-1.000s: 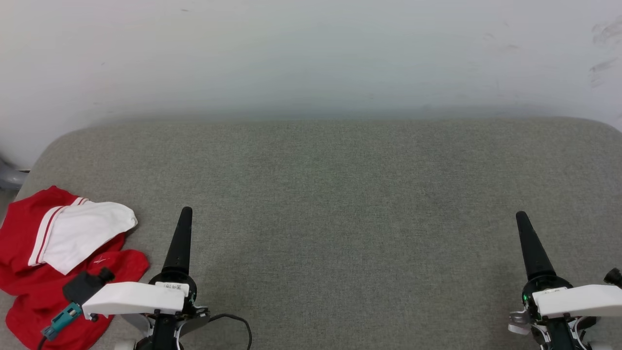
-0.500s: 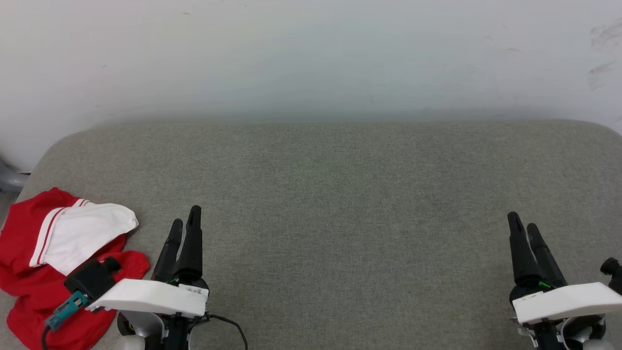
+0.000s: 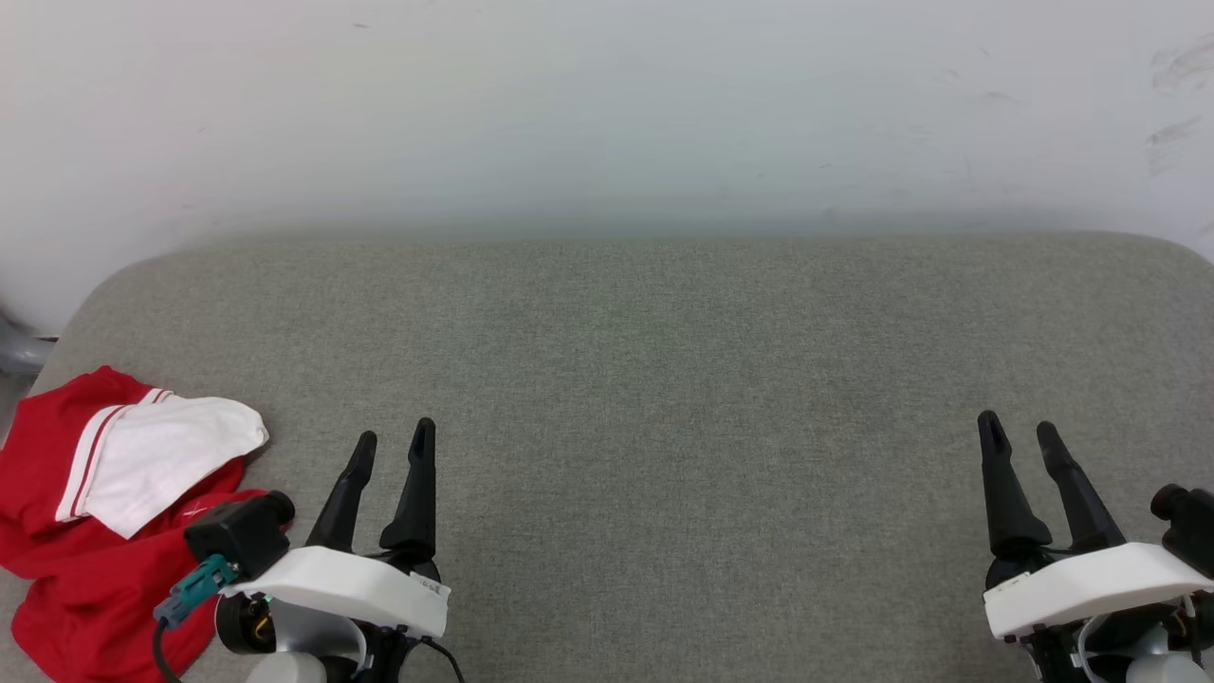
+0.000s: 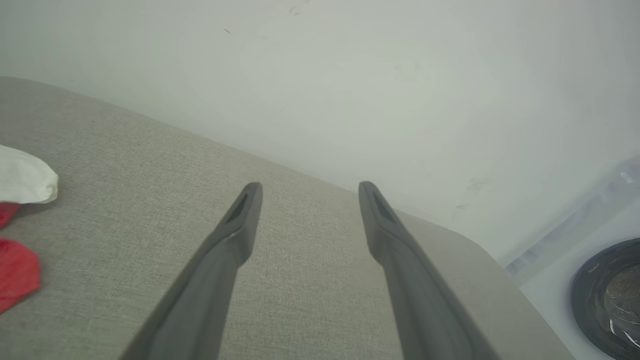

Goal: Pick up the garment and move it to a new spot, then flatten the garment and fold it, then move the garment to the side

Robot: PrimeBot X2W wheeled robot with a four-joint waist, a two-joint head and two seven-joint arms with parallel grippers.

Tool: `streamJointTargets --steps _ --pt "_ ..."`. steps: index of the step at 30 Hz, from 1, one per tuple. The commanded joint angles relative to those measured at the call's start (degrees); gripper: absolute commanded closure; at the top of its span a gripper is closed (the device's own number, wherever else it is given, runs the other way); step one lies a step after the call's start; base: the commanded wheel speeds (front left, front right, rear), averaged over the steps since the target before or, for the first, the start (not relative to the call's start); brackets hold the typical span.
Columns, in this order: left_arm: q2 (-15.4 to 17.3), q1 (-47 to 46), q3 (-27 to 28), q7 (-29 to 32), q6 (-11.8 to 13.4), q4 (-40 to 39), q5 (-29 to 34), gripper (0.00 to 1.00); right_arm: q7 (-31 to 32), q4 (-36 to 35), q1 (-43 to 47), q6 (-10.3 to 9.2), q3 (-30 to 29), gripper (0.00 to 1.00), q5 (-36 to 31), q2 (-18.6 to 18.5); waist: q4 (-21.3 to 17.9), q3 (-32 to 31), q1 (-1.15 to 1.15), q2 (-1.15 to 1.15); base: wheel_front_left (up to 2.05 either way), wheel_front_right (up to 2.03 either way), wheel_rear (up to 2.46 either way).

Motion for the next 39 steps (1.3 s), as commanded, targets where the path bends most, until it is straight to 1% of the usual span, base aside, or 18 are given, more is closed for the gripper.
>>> streamJointTargets --steps 1,11,22,30,39 --pt "0.61 -1.16 -0.14 -0.62 0.21 -0.5 1.86 0.0 0.25 -1.01 -0.06 0.0 -0.12 0.0 -2.05 0.1 -0.01 -0.01 0.0 0.0 0.0 0.0 0.0" --pt "1.56 -1.03 -0.96 -2.12 1.66 -0.67 8.91 0.0 0.6 -2.53 0.67 0.0 -0.13 0.0 -9.33 0.16 -0.01 0.0 0.0 0.0 0.0 0.0 0.0" --pt "2.47 -0.95 -1.98 -3.59 2.56 -0.42 15.18 0.0 0.97 -3.77 1.34 0.0 -0.29 0.0 -15.64 0.19 -0.01 0.01 0.0 0.0 0.0 0.0 0.0" --pt "2.69 -1.01 -2.32 -4.53 3.03 -0.11 18.33 0.0 1.12 -4.21 1.75 0.0 -0.54 0.0 -18.43 0.21 0.07 -0.08 0.0 0.0 0.0 0.0 0.0" --pt "2.66 -1.14 -2.4 -5.56 2.81 1.12 21.33 0.0 0.78 -4.66 2.22 -0.01 -1.08 0.0 -21.08 0.23 0.18 -0.16 0.0 0.0 0.0 0.0 0.0"
